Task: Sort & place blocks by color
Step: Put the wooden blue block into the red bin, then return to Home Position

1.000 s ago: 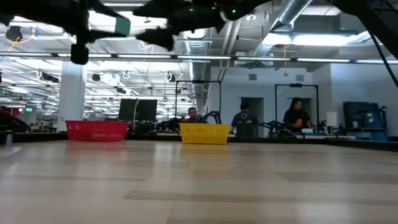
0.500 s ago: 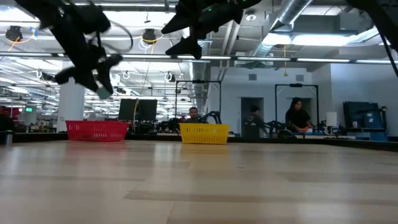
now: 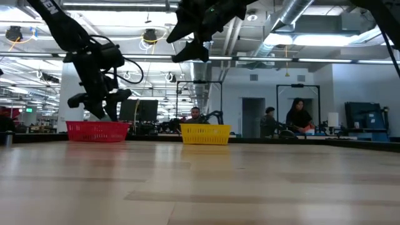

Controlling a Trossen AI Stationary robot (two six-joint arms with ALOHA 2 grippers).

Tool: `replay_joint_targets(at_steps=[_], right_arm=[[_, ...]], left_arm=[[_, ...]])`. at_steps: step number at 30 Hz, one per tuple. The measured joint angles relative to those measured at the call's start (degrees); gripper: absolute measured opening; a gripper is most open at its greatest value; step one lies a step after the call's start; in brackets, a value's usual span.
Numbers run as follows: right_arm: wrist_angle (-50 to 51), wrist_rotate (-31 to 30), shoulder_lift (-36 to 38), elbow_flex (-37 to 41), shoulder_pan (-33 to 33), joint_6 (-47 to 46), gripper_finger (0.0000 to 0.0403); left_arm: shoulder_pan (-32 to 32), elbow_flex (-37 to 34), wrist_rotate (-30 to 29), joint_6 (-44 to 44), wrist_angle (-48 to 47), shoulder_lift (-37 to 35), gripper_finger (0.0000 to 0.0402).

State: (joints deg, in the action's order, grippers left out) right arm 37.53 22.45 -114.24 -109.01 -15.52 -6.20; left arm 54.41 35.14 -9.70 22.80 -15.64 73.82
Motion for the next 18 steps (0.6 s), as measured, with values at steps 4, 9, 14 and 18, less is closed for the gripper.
replay_joint_targets(at_steps=[4, 9, 14, 18], right_arm=[[0.4, -0.7, 0.0, 0.0, 0.0, 0.0, 0.0326], [0.4, -1.8, 0.0, 0.0, -0.3, 0.2, 0.0326], [1.2, -1.8, 0.0, 0.0, -1.1, 0.4, 0.0326], [3.7, -2.3, 1.6, 0.1, -1.8, 1.5, 0.0326]], left_arm=[[-0.4, 0.0, 0.6, -1.3, 1.7, 1.0, 0.0127], [-0.6, 0.0, 4.1, -4.1, 2.1, 0.3, 0.0204], [-0.6, 0.0, 5.0, -2.7, 0.4, -3.5, 0.0291], [-0.9, 0.0, 6.6, -2.3, -3.2, -10.6, 0.0332]])
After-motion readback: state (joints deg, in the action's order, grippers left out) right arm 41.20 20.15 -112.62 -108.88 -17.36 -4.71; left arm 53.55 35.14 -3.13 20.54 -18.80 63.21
